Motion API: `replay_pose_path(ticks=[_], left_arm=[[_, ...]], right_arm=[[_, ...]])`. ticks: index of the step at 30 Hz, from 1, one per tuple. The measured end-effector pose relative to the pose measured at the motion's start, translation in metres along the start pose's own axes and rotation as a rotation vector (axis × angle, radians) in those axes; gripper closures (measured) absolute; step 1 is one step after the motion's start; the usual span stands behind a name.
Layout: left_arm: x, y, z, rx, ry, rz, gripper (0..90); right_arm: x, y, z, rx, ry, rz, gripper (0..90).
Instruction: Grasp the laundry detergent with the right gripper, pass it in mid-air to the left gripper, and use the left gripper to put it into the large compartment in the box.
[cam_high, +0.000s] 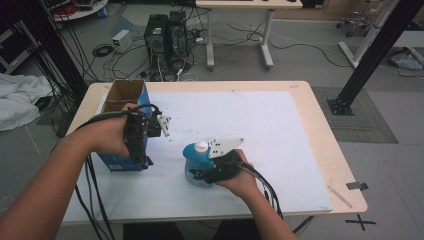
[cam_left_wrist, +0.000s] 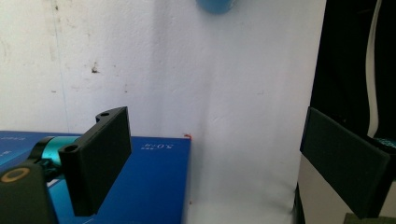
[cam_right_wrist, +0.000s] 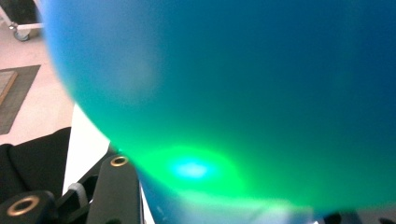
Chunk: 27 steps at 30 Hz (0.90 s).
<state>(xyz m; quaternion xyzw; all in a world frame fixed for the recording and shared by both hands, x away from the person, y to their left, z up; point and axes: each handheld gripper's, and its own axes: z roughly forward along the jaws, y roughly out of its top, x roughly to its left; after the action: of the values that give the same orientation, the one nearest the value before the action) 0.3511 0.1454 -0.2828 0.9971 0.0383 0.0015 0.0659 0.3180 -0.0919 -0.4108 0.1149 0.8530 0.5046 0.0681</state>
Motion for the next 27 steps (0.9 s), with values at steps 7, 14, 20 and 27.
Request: replay_pose_path(ticks=[7, 14, 20, 27], left_arm=[[-0.004, 0.006, -0.007, 0.001, 0.004, 0.014, 9.1], [-0.008, 0.015, -0.015, 0.004, 0.007, 0.037, 9.1], [-0.012, 0.024, -0.021, 0.006, 0.002, 0.064, 9.1], [-0.017, 0.034, -0.025, 0.005, -0.008, 0.089, 9.1]], right_arm=[[-0.002, 0.009, -0.007, 0.001, 0.018, -0.03, 46.6], [-0.002, 0.028, -0.015, 0.016, 0.055, -0.081, 46.5], [-0.004, 0.038, -0.016, 0.028, 0.097, -0.108, 46.5], [-0.003, 0.044, -0.011, 0.041, 0.149, -0.136, 46.5]])
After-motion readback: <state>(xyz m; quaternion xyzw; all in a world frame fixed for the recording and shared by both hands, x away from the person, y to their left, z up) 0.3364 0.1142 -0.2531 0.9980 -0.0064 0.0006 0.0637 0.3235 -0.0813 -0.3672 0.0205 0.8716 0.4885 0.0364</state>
